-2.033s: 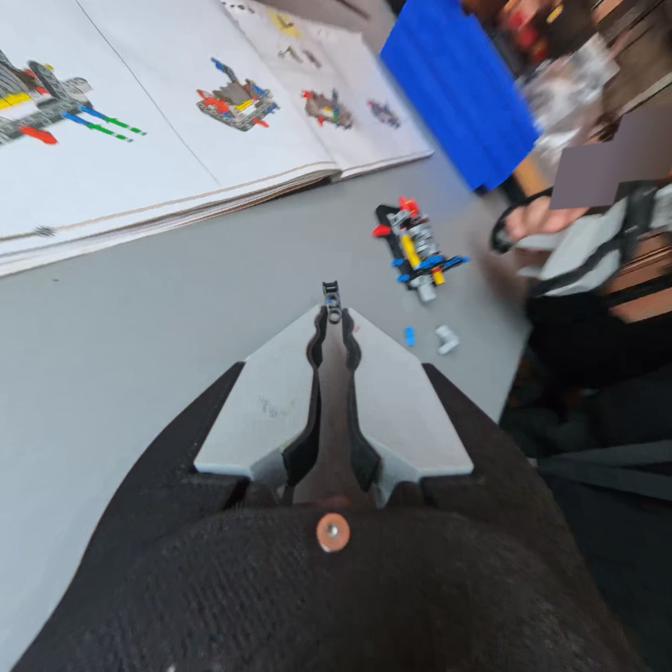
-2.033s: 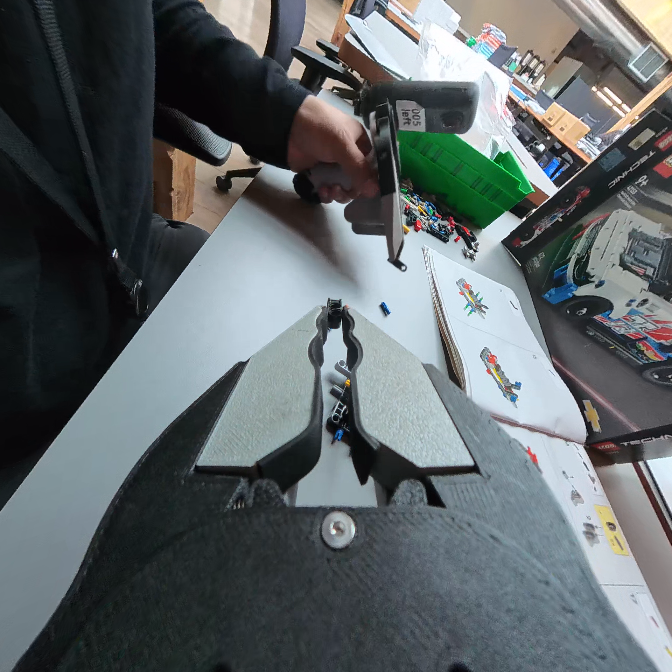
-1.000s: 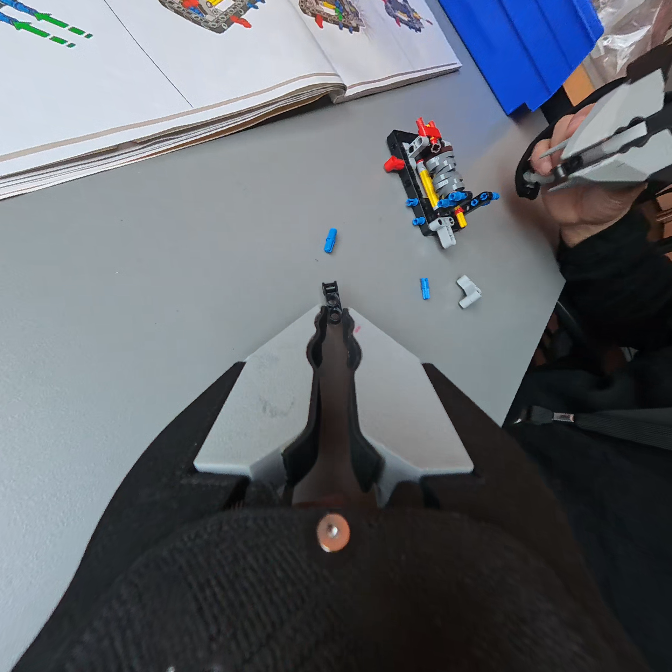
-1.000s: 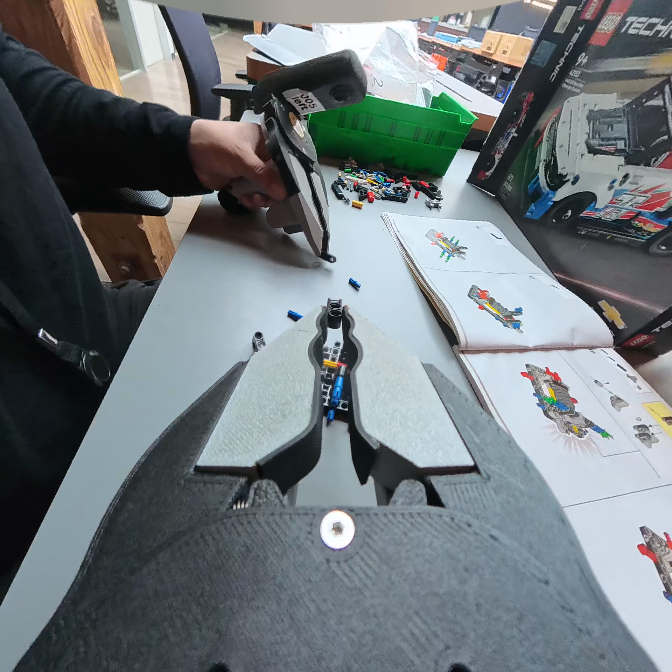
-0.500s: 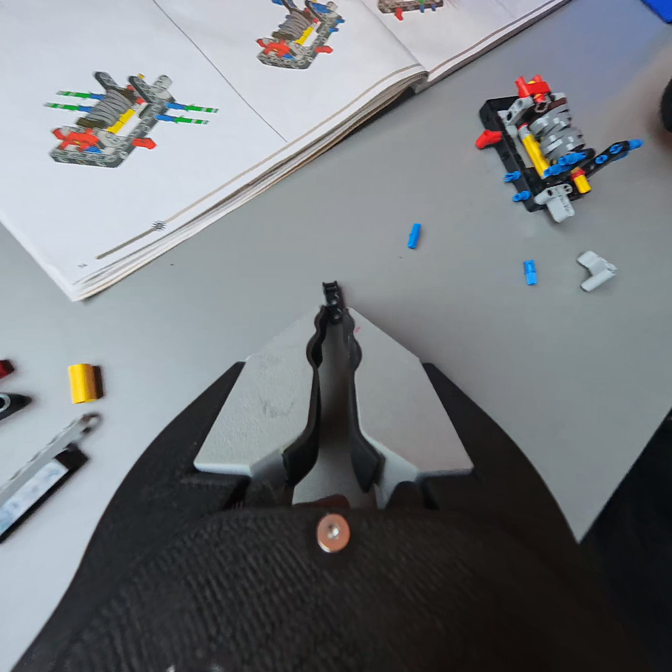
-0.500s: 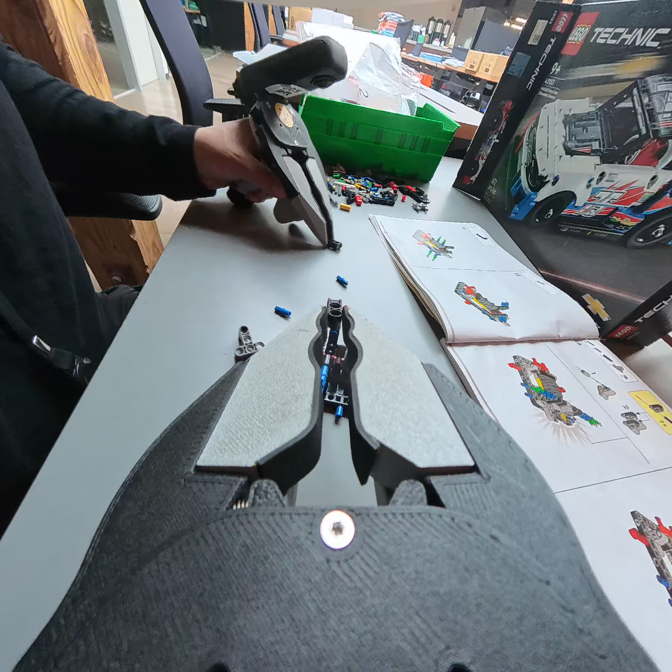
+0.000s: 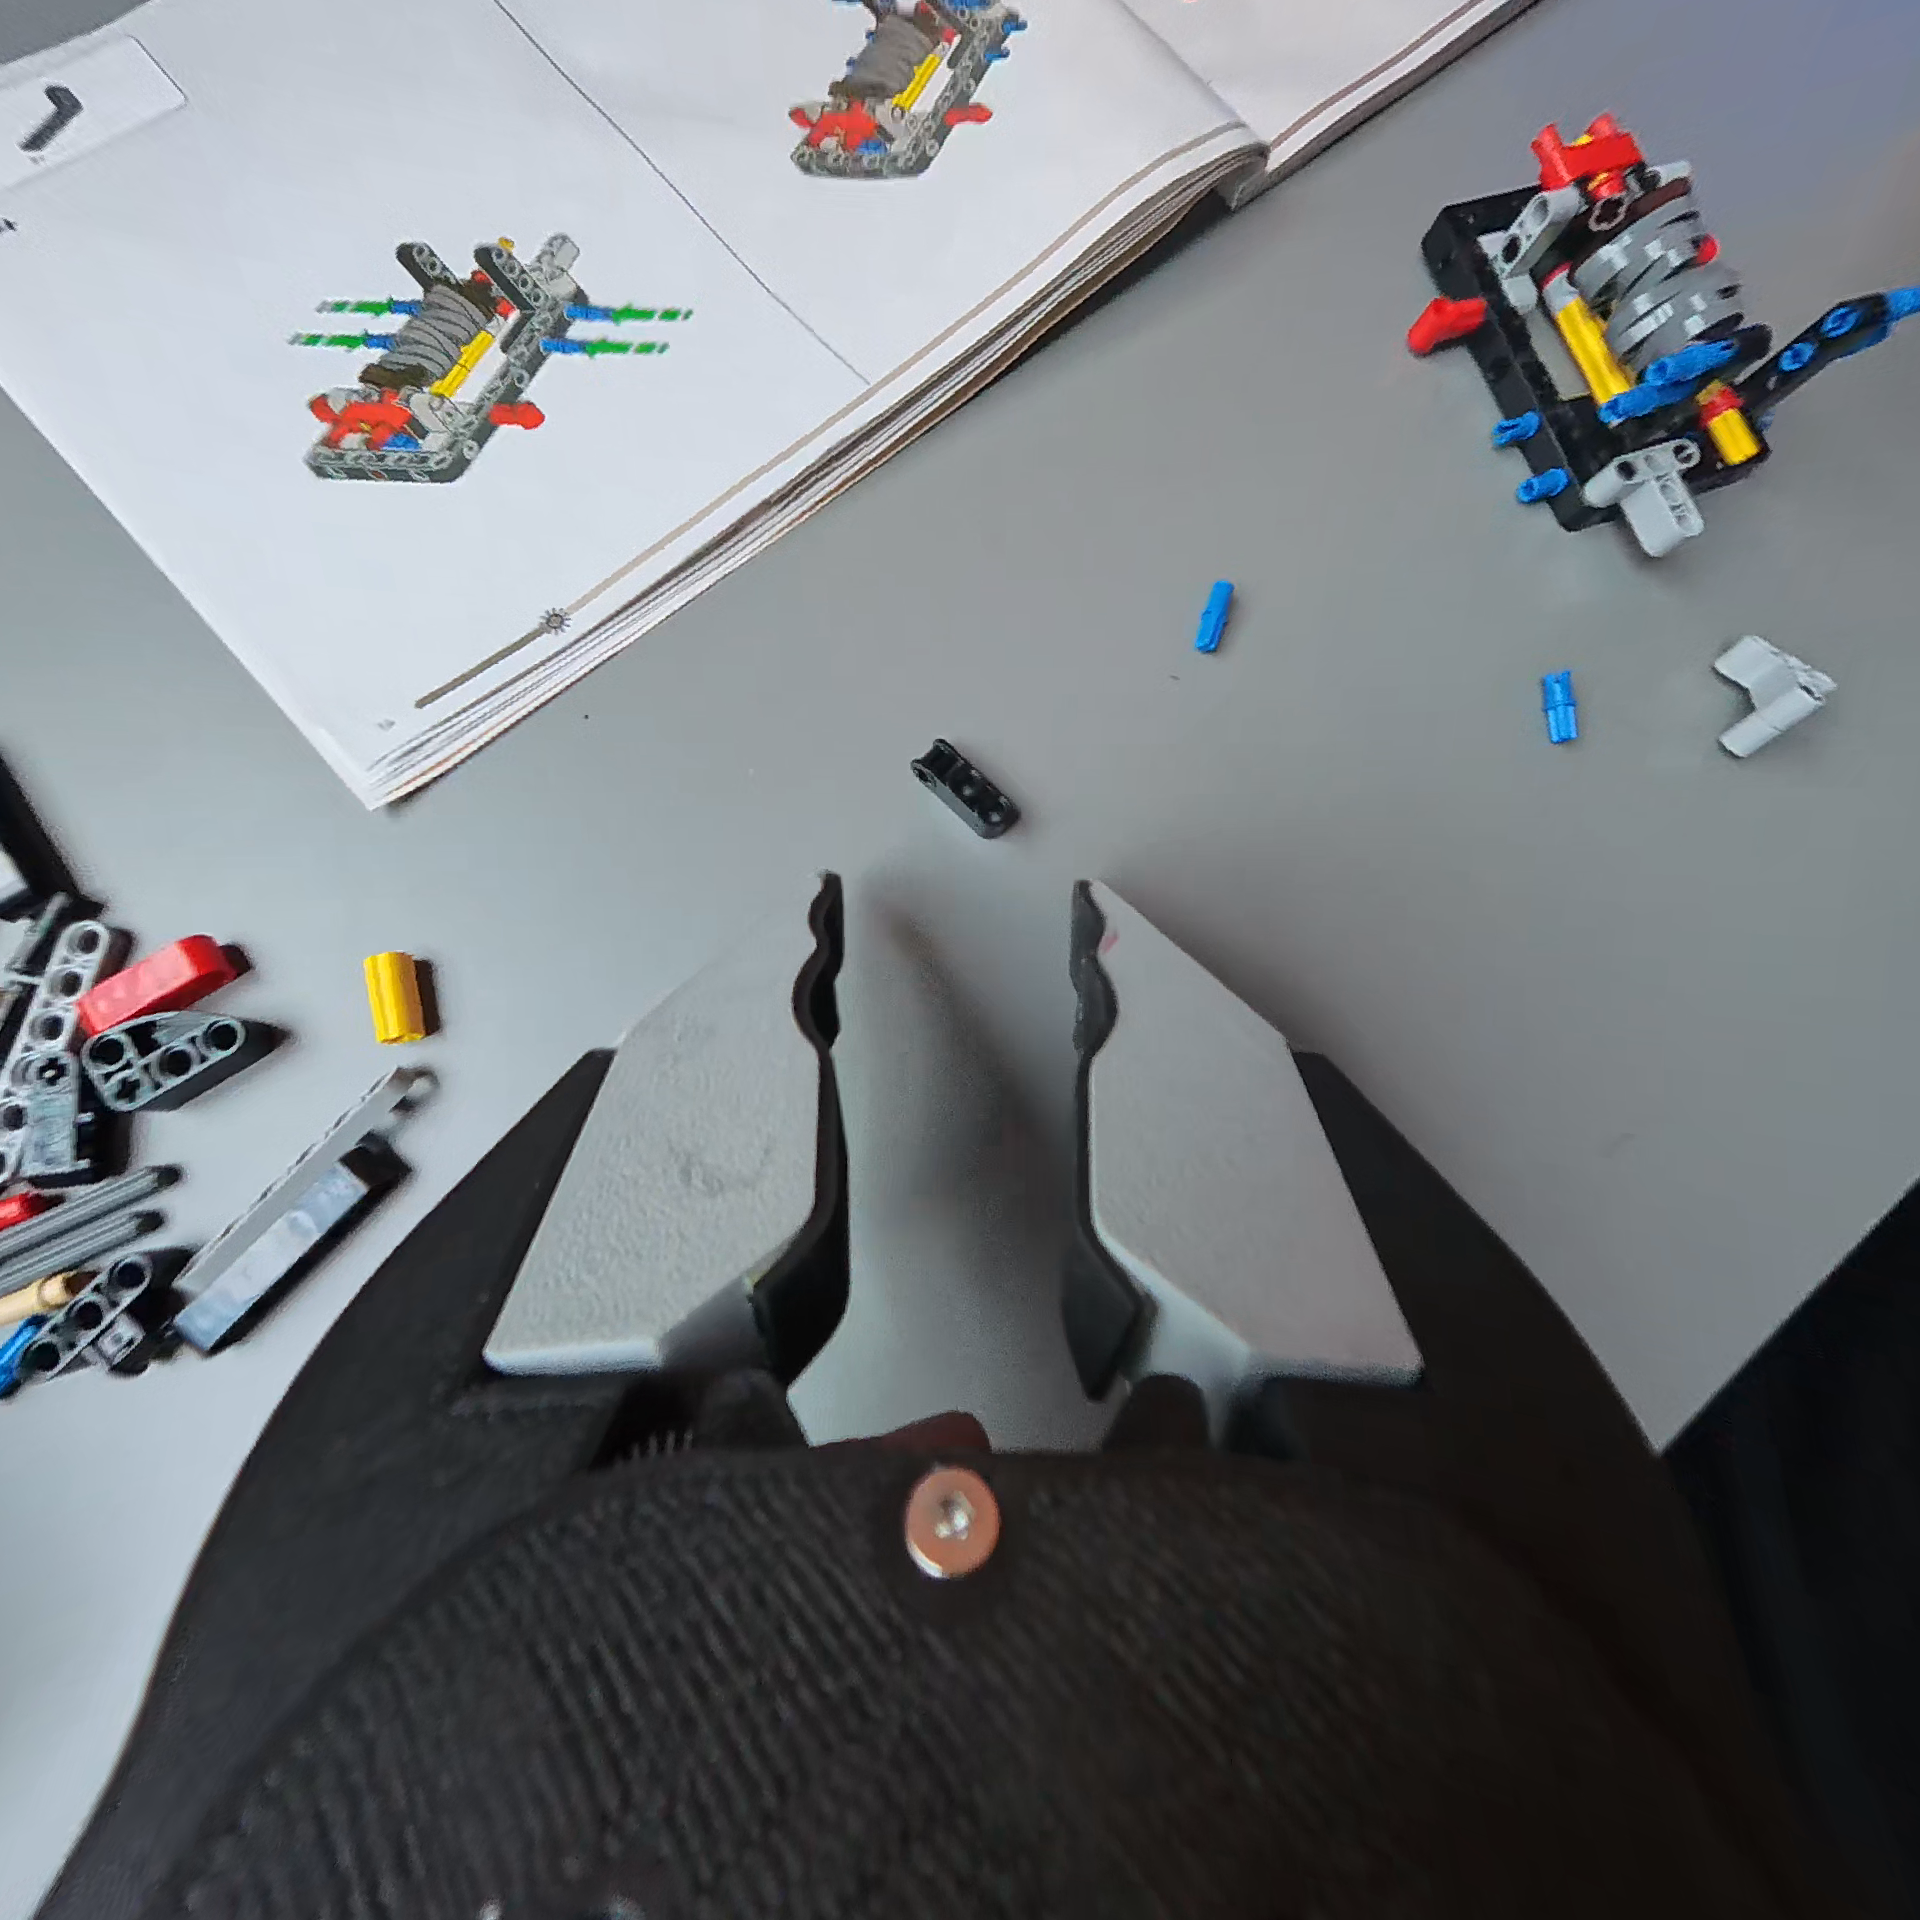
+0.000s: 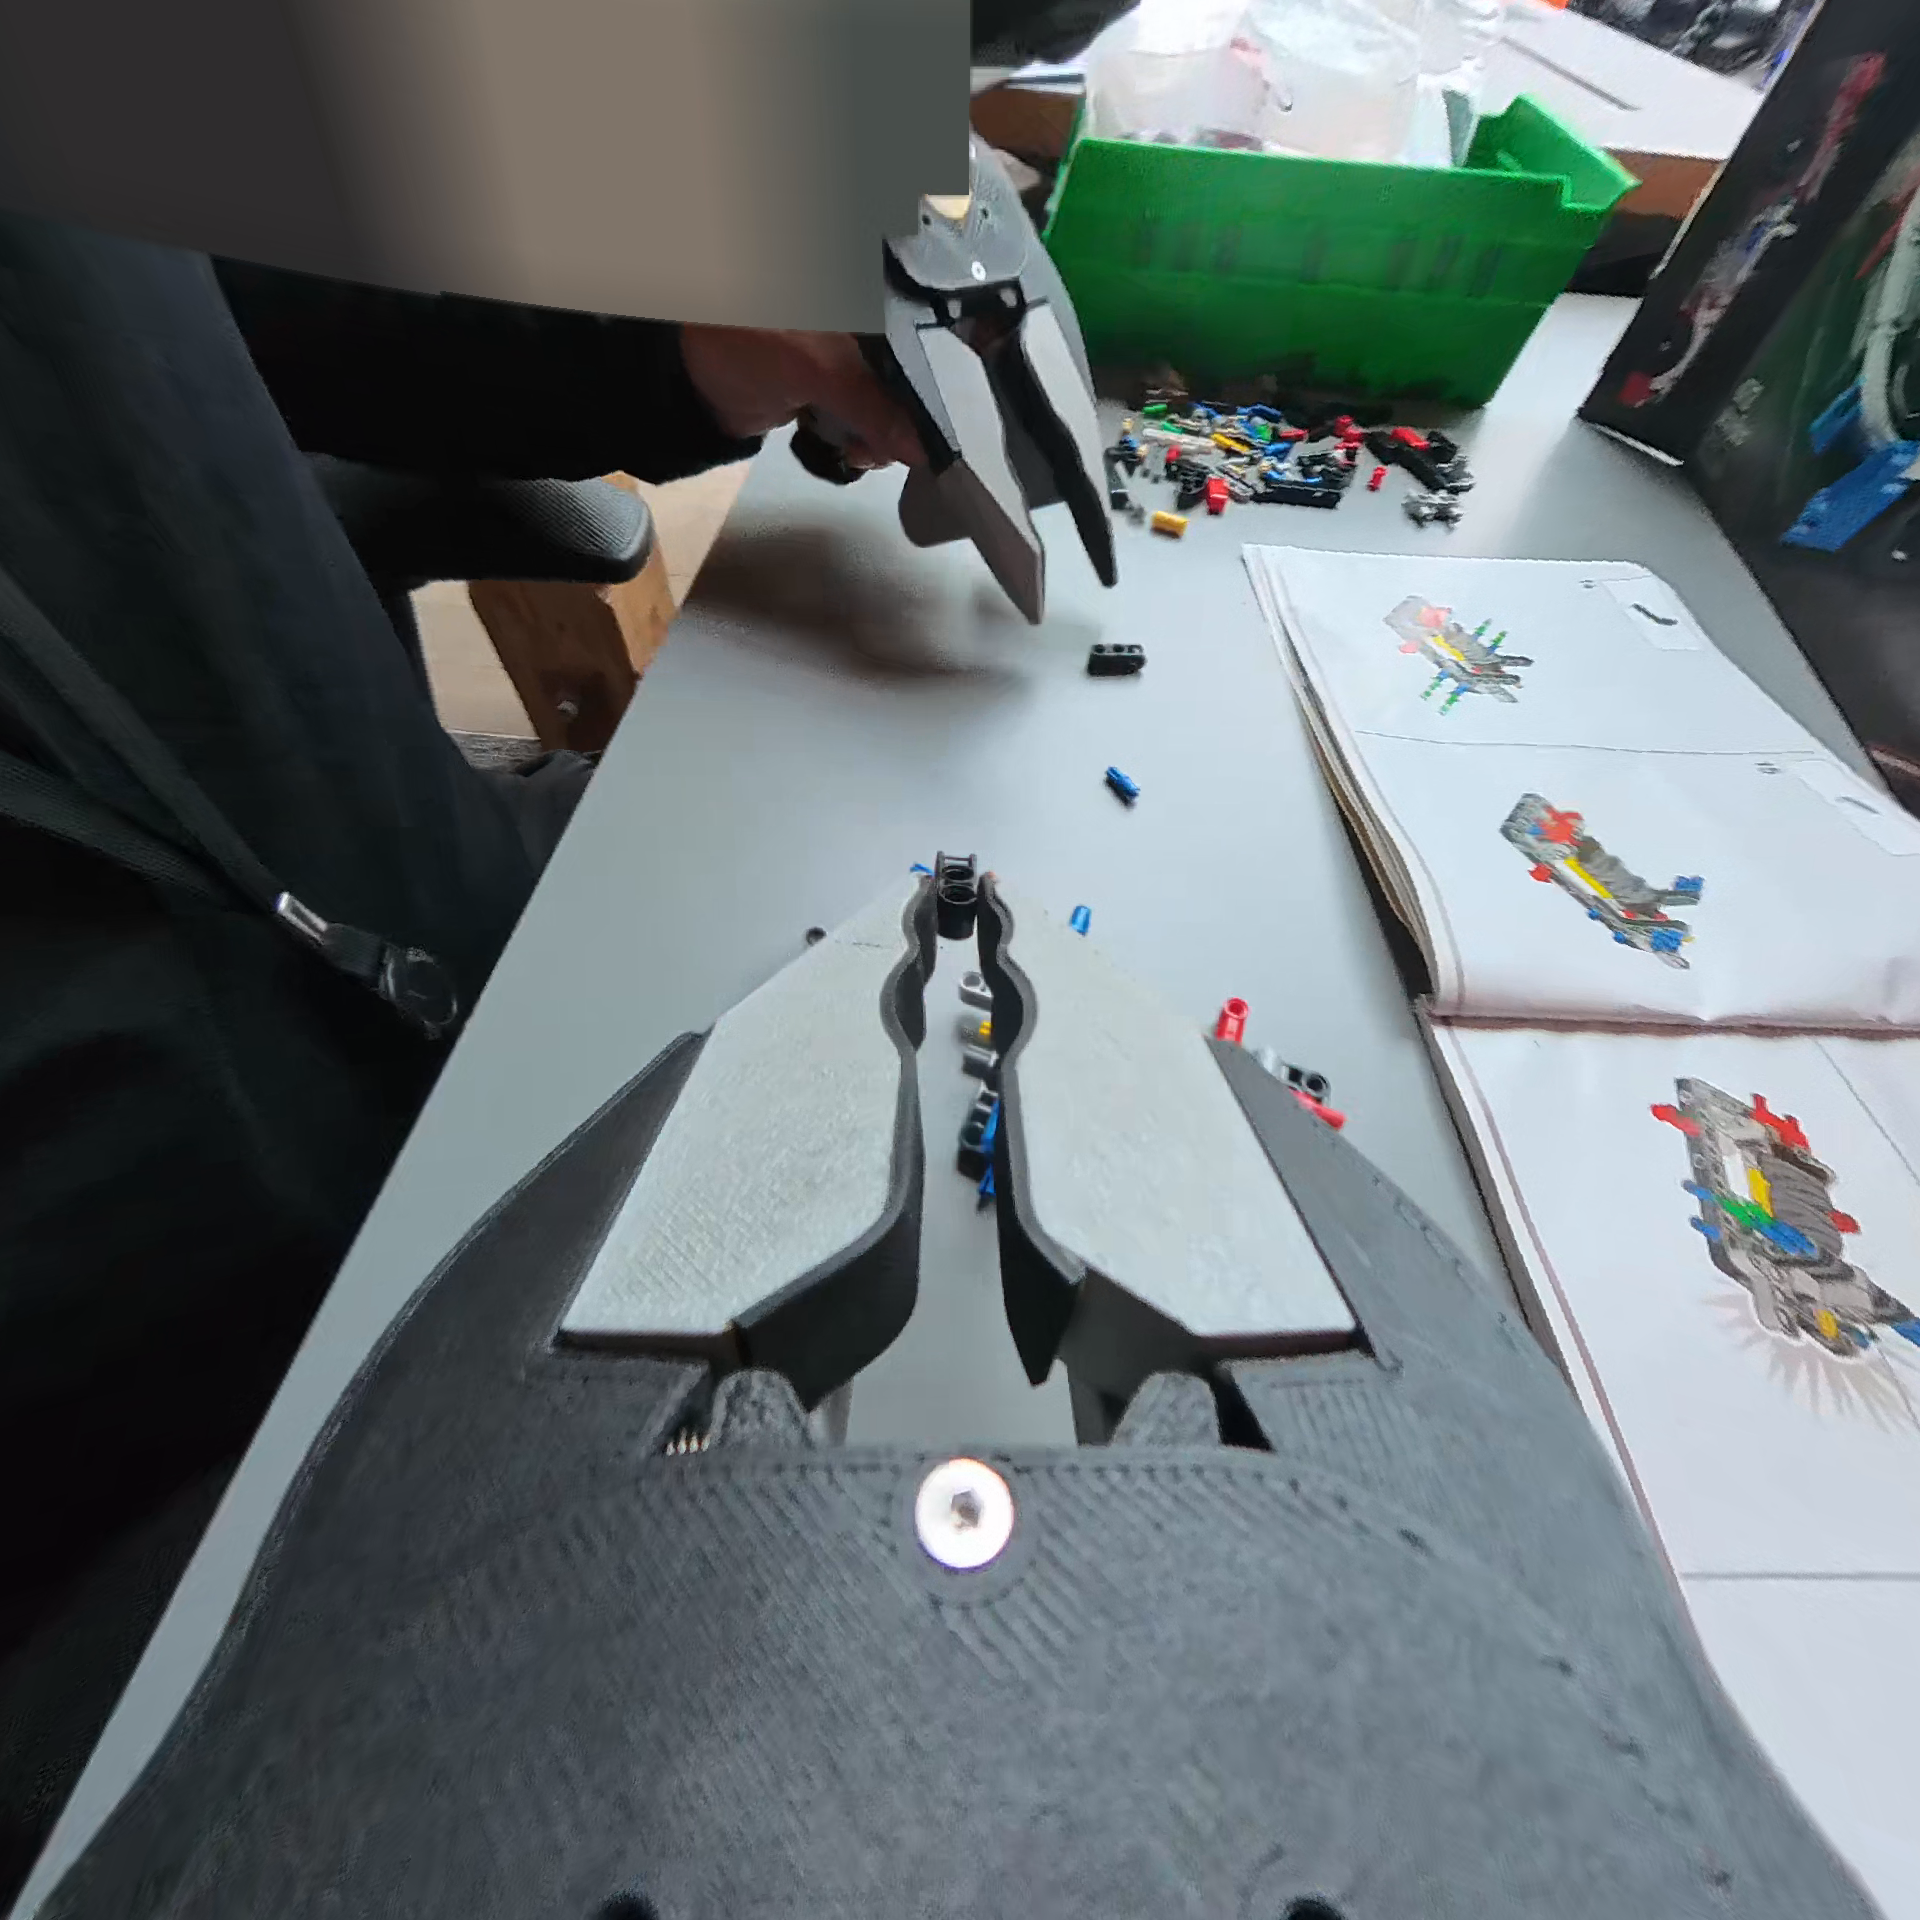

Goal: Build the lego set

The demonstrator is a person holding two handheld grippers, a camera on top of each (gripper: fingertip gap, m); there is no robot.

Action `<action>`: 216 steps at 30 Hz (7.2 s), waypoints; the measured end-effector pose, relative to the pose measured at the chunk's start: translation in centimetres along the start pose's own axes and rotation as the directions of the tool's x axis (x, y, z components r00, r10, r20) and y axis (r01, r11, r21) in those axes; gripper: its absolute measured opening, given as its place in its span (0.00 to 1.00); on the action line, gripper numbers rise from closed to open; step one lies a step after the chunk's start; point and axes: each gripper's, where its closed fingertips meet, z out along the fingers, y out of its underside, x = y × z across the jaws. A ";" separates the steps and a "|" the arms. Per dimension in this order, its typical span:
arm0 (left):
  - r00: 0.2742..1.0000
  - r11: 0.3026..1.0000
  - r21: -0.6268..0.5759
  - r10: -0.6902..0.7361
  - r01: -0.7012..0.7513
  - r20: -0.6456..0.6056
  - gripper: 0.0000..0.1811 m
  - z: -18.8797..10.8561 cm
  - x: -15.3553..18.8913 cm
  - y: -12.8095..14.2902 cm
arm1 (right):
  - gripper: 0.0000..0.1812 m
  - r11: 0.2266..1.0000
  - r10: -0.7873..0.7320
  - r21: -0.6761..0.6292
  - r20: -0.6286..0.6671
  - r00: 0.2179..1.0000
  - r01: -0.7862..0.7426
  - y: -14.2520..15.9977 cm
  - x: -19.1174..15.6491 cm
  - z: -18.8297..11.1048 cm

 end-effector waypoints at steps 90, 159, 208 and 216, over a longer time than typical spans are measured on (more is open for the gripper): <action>0.557 0.905 0.049 -0.218 0.424 -0.801 0.03 -3.5 12.8 -2.6 | 0.11 0.855 -0.245 -0.462 0.042 0.969 0.237 3.8 -1.8 8.8; 0.436 0.903 0.060 -0.147 0.426 -0.888 0.03 -0.9 16.9 -6.8 | 0.00 0.926 0.201 -0.337 0.063 0.978 -0.169 -0.3 -3.3 5.7; 0.377 0.843 -0.106 -0.345 0.527 -0.860 0.03 0.9 17.7 -6.8 | 0.11 0.966 0.257 -0.061 0.167 0.952 -0.250 0.9 -3.0 5.2; 0.240 0.883 -0.252 -0.364 0.395 -0.900 0.03 -0.1 19.1 -5.8 | 0.27 0.995 -0.101 -0.017 0.061 0.993 0.102 -0.6 -3.3 4.1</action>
